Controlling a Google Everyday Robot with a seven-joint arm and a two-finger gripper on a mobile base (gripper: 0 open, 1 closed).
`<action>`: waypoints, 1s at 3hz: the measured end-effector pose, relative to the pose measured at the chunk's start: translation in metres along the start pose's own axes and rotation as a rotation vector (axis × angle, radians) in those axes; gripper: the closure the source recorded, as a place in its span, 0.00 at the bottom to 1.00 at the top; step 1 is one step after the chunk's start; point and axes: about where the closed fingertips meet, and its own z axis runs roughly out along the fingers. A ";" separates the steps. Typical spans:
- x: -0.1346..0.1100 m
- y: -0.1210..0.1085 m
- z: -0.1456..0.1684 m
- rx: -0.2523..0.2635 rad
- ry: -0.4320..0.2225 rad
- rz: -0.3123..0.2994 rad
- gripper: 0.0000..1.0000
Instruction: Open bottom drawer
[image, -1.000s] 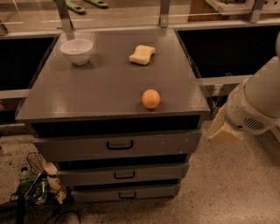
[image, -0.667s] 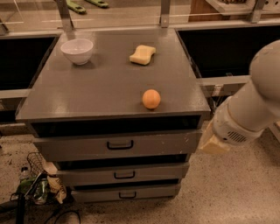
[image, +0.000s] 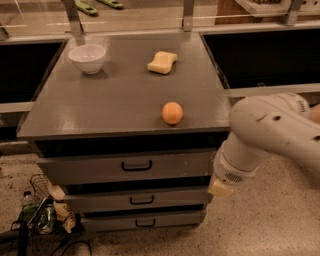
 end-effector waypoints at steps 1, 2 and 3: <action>-0.008 0.000 0.061 -0.064 0.056 -0.010 1.00; -0.008 0.000 0.061 -0.064 0.056 -0.010 1.00; -0.001 0.019 0.068 -0.056 0.010 0.042 1.00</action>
Offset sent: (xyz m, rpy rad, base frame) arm 0.0056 0.0133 -0.0479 -0.0276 0.0597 0.0176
